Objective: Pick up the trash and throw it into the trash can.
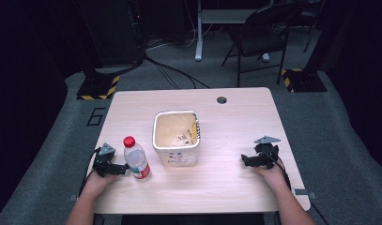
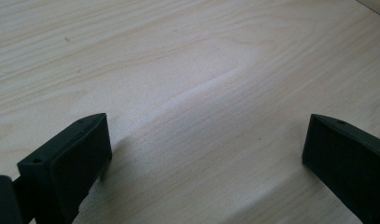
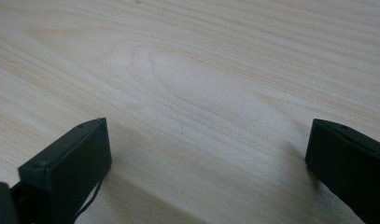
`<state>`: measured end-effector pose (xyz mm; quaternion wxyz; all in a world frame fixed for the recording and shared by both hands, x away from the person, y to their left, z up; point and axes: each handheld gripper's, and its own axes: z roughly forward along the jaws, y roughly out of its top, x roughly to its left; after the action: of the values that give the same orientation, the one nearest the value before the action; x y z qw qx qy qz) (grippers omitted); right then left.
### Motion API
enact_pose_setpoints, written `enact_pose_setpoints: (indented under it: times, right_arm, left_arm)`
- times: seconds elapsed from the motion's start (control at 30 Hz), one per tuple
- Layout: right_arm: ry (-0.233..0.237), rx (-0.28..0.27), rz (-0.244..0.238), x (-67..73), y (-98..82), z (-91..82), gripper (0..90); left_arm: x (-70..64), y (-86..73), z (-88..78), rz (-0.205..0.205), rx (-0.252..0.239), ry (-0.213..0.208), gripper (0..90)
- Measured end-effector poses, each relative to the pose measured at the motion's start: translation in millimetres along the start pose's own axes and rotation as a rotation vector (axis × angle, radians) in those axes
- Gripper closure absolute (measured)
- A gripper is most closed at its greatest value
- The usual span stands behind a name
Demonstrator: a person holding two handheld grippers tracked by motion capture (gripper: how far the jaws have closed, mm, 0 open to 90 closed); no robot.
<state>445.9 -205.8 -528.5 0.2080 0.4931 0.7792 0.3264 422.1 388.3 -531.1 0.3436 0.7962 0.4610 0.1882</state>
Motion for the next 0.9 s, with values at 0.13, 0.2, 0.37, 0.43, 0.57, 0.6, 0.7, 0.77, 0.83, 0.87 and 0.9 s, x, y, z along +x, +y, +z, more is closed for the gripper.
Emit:
enact_pose_setpoints:
  times: [0.13,0.2,0.37,0.43,0.57,0.6,0.7,0.77,0.83,0.87,0.9]
  right_arm:
    - [0.000,0.001,0.001,0.1,0.0,-0.1,0.0]
    - [0.000,0.000,0.000,0.1,-0.1,0.0,0.0]
    - [-0.006,-0.001,0.005,0.6,-0.4,-0.3,0.0]
    - [-0.006,-0.002,0.004,0.6,-0.4,-0.3,0.0]
    - [-0.006,-0.002,0.005,0.7,-0.5,-0.3,0.0]
    - [-0.007,-0.002,0.006,0.7,-0.5,-0.4,0.0]
    - [-0.007,-0.002,0.006,0.8,-0.5,-0.4,0.0]
    - [-0.006,-0.002,0.014,1.1,-0.6,-0.6,0.0]
    - [-0.005,-0.002,0.013,1.0,-0.6,-0.6,0.0]
    - [-0.005,-0.002,0.013,1.0,-0.6,-0.6,0.0]
    - [-0.005,-0.002,0.013,1.0,-0.6,-0.6,0.0]
  left_arm:
    - [-0.3,-0.2,-0.2,0.004,0.004,-0.006,0.6]
    - [0.3,-0.5,-0.7,0.013,0.004,-0.013,0.6]
    - [0.3,-0.9,-0.6,0.015,0.001,-0.017,0.5]
    - [0.7,-0.9,-0.9,0.019,0.003,-0.018,0.5]
    - [0.9,-1.0,-1.0,0.021,0.002,-0.020,0.5]
    - [0.9,-1.0,-1.0,0.021,0.002,-0.020,0.5]
    - [1.0,-1.2,-2.0,0.025,0.010,-0.020,0.6]
    - [1.8,-0.8,-3.6,0.014,0.009,-0.013,3.3]
    - [2.7,-0.4,-6.4,0.005,0.010,-0.004,8.8]
    - [2.7,-0.4,-6.4,0.005,0.010,-0.004,12.9]
    - [3.1,0.0,-8.8,0.002,0.016,-0.009,12.9]
